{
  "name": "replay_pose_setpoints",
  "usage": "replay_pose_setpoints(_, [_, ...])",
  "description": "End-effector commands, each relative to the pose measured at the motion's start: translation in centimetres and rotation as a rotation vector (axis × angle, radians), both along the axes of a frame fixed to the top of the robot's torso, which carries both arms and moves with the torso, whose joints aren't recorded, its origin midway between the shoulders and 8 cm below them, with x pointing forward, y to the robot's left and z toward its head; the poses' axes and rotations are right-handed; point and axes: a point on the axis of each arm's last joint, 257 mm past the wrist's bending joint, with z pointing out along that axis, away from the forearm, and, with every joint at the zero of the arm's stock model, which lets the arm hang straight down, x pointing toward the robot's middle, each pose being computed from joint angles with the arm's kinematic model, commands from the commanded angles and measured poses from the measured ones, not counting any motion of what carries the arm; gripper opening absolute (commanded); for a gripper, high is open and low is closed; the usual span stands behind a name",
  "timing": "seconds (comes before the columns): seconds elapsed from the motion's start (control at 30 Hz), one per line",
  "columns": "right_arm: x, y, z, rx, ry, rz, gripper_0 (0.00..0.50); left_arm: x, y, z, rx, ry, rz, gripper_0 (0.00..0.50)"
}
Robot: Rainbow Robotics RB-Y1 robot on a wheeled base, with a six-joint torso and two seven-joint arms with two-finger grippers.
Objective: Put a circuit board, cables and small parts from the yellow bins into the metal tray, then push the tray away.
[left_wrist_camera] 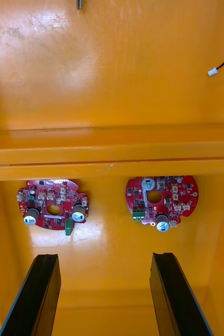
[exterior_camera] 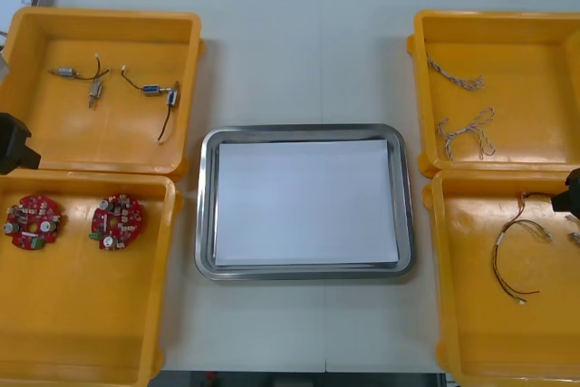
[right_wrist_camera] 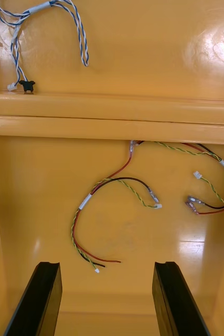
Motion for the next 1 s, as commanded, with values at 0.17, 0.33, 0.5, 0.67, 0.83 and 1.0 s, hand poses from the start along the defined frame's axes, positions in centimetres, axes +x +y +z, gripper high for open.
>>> replay_pose_setpoints(0.17, [0.63,-1.42,2.1,-0.043,-0.04,-0.002,0.5,-0.3,0.67,-0.03,0.006,-0.003,-0.002,0.5])
replay_pose_setpoints(0.33, [0.63,-1.42,2.1,-0.043,-0.04,-0.002,0.5,-0.3,0.67,-0.03,0.006,-0.003,-0.002,0.5])
replay_pose_setpoints(0.5, [0.63,-1.42,2.1,-0.043,-0.04,-0.002,0.5,-0.3,0.67,-0.03,0.006,-0.003,-0.002,0.5])
replay_pose_setpoints(0.67, [0.63,-1.42,2.1,-0.043,-0.04,-0.002,0.5,-0.3,0.67,-0.03,0.006,-0.003,-0.002,0.5])
replay_pose_setpoints(0.83, [0.63,-1.42,2.1,-0.043,-0.04,-0.002,0.5,-0.3,0.67,-0.03,0.006,-0.003,-0.002,0.5])
replay_pose_setpoints(1.0, [0.63,-1.42,2.1,-0.043,-0.04,-0.002,0.5,-0.3,0.67,-0.03,0.006,-0.003,-0.002,0.5])
